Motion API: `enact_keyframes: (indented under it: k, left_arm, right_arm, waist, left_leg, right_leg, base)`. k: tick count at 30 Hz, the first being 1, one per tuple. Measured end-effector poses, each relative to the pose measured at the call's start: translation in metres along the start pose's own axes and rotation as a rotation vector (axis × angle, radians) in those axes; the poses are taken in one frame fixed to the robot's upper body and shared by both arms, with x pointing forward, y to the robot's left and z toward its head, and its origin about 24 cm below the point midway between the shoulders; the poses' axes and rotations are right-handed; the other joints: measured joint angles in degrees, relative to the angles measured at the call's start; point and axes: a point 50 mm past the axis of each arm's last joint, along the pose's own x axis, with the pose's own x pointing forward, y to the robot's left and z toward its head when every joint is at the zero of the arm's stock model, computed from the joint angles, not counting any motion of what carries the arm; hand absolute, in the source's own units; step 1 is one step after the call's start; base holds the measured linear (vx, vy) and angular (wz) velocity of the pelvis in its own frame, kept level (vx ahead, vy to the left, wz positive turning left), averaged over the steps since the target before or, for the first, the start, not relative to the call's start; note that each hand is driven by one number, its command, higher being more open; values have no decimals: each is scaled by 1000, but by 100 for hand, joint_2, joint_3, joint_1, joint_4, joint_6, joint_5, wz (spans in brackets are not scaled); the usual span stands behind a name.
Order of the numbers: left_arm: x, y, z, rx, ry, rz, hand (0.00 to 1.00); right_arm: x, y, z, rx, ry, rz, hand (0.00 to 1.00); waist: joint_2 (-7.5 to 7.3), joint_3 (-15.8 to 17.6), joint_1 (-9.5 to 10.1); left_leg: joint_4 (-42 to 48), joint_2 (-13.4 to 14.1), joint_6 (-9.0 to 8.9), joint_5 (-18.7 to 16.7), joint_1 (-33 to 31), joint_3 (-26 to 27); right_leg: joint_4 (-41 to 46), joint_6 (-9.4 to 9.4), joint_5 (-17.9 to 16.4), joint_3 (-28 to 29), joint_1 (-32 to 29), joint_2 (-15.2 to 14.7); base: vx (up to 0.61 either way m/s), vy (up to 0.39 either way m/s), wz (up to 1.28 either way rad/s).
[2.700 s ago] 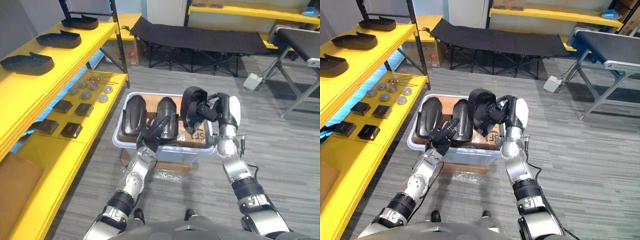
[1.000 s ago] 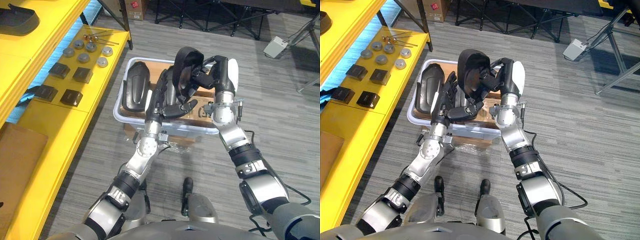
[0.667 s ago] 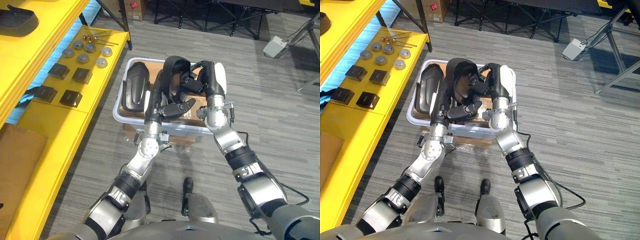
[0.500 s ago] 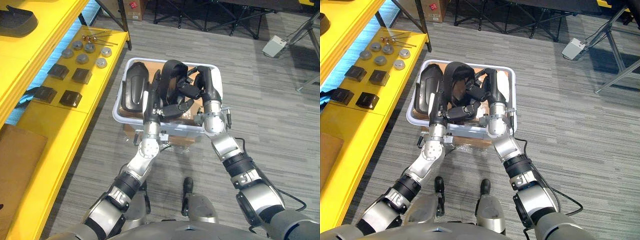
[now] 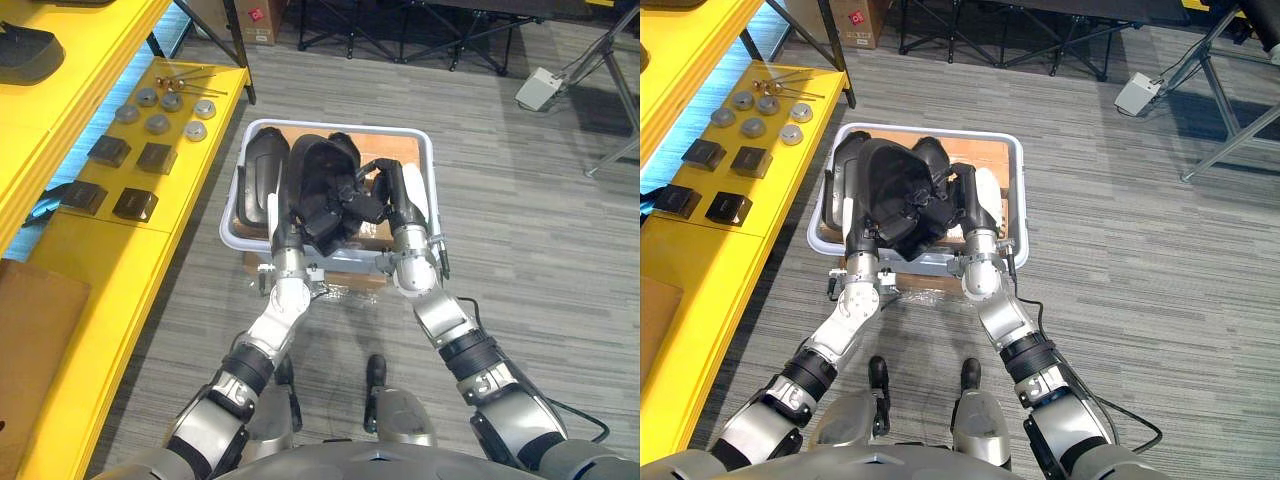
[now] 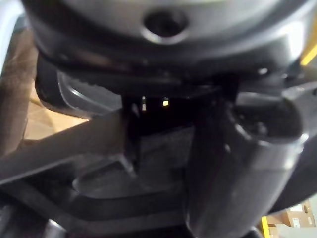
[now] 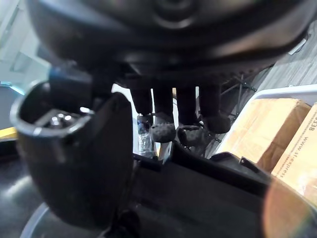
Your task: Walk over and take three plastic housings, then place them on the shelf
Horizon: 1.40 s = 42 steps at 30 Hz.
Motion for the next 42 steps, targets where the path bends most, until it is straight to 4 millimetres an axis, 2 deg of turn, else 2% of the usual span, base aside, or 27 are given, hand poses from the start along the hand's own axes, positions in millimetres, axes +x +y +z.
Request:
enact_keyframes:
  k: [6,7,11,14,17,20,24,28,31,34,37,39,42]
  left_arm:
    - [-1,0,-2,6,9,-18,0]
    - [-2,0,-3,6,14,-20,0]
    - [-8,1,-12,12,50,-33,0]
    - [-16,7,-22,38,96,-31,0]
    - [-19,11,-28,54,118,-41,0]
    - [-24,15,-34,73,139,-92,0]
    - [-26,23,-28,119,96,-136,0]
    - [-22,35,-18,225,10,-158,0]
    - [-20,41,-11,289,-41,-162,0]
    - [-26,50,-5,270,-67,-134,0]
    - [-30,80,-6,242,-39,-14,0]
    - [-36,105,-8,191,-3,93,0]
    - [-49,119,-6,167,8,141,0]
  right_arm:
    - [-3,0,-3,0,11,2,0]
    - [-4,0,-5,0,16,3,100]
    - [-8,1,-7,9,25,6,100]
    - [-14,3,-10,38,30,10,100]
    - [-13,-4,-3,79,4,-17,100]
    - [-9,-14,12,154,-63,-41,100]
    - [-8,-23,19,191,-105,-28,100]
    - [-13,-35,18,252,-100,-15,100]
    - [-23,-44,11,325,-73,13,100]
    - [-39,-59,-1,444,-36,60,100]
    - [-58,-87,-28,562,46,1,100]
    - [-79,-108,-50,634,111,-93,100]
    - [-105,-114,-66,682,170,-148,100]
  waist:
    - [5,-10,-1]
    - [14,-27,-2]
    - [52,-71,-10]
    - [58,-239,-16]
    - [57,-294,-6]
    - [58,-398,-15]
    - [57,-580,-9]
    - [57,-685,-18]
    - [83,-804,-33]
    - [114,-908,-80]
    - [123,-985,-173]
    - [165,-1014,-188]
    - [213,-1069,-191]
  left_leg:
    - [-23,5,-1,0,43,3]
    - [-34,4,-1,1,48,3]
    - [-191,-10,1,40,205,13]
    - [-310,-10,-10,57,283,28]
    - [-366,-9,-15,60,354,60]
    - [-398,-13,-22,54,471,133]
    - [-416,3,-48,12,530,221]
    - [-416,50,-53,-39,629,320]
    - [-417,51,-60,-77,648,385]
    - [-493,8,-58,-74,655,428]
    - [-512,-2,-56,-73,665,431]
    - [-612,-20,-50,-58,734,458]
    - [-746,-36,-53,-28,810,467]
  right_leg:
    - [-19,0,0,6,35,10]
    - [-27,1,1,5,39,11]
    - [-123,22,16,2,162,15]
    - [-225,31,22,0,228,34]
    - [-303,44,35,15,295,46]
    - [-383,57,44,62,402,46]
    - [-426,64,50,156,412,67]
    - [-451,68,53,247,468,81]
    - [-480,73,55,294,466,86]
    - [-474,77,53,308,411,85]
    - [-475,88,45,301,413,77]
    - [-475,105,27,305,422,67]
    - [-474,120,-5,302,433,62]
  base:
    - [0,0,0]
    - [0,0,0]
    - [0,0,0]
    - [27,-5,-2]
    - [21,-3,-3]
    - [33,0,-9]
    - [22,0,-13]
    - [2,-8,-14]
    - [-9,4,-10]
    - [12,11,-6]
    - [0,0,0]
    - [16,3,-4]
    - [0,0,0]
